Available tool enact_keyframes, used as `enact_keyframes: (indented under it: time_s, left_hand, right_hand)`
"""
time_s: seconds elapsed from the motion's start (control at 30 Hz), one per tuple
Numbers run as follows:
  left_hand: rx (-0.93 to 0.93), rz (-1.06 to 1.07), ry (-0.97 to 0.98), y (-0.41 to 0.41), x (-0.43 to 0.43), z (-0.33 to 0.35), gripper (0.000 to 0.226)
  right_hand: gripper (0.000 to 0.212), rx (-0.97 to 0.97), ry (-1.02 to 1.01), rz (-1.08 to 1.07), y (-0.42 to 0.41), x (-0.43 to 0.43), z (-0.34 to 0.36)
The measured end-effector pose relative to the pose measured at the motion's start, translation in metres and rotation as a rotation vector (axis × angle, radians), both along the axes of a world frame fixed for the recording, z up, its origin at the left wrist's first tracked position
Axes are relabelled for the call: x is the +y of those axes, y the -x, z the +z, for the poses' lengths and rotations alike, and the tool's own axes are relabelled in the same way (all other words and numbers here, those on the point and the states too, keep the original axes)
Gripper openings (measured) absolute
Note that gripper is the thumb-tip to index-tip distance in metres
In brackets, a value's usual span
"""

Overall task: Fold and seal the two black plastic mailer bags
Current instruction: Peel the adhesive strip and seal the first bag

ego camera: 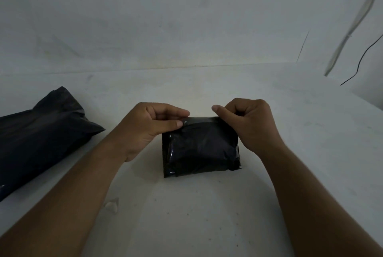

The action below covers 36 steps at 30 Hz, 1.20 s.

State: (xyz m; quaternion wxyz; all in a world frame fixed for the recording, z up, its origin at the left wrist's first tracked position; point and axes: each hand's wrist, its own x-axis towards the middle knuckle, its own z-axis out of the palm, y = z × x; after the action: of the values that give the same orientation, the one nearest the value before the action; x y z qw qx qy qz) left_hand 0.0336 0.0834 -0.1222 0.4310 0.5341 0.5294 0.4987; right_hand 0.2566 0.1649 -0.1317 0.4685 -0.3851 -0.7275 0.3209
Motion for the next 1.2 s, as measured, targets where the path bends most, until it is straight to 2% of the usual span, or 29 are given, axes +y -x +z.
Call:
enact_keyframes:
  time_s: [0.2, 0.47, 0.53, 0.63, 0.77, 0.9, 1.03, 1.1, 1.2]
  left_hand:
    - [-0.155, -0.063, 0.057, 0.005, 0.0, -0.001, 0.037]
    - [-0.207, -0.102, 0.062, 0.016, -0.003, -0.001, 0.056]
    - [-0.232, -0.065, 0.05, 0.013, -0.002, 0.0, 0.054]
    - [-0.267, 0.023, 0.046, 0.009, 0.0, -0.001, 0.039]
    - [-0.109, 0.065, 0.085, 0.007, 0.0, -0.005, 0.024]
    - [-0.087, 0.086, 0.013, 0.007, 0.0, -0.006, 0.02]
    - [-0.048, 0.068, -0.081, 0.009, 0.0, -0.005, 0.02]
    - [-0.028, 0.069, -0.105, 0.009, 0.0, -0.005, 0.02]
    - [0.018, 0.096, -0.126, 0.012, 0.002, -0.006, 0.021]
  right_hand:
    - [0.044, 0.012, 0.038, 0.016, -0.004, 0.004, 0.002]
    - [0.038, 0.027, 0.122, 0.107, -0.011, 0.005, 0.007]
    - [0.037, 0.024, 0.119, 0.1, -0.012, 0.005, 0.008]
    - [0.036, 0.036, 0.13, 0.095, -0.013, 0.007, 0.004]
    - [0.032, 0.039, 0.117, 0.096, -0.012, 0.009, 0.0]
    - [0.029, 0.06, 0.136, 0.141, -0.015, 0.01, 0.0]
    - [0.044, 0.101, 0.309, 0.229, -0.016, 0.011, 0.0]
    - [0.039, 0.071, 0.357, 0.257, -0.015, 0.01, 0.0]
    - [0.022, 0.091, 0.313, 0.247, -0.016, 0.01, 0.003]
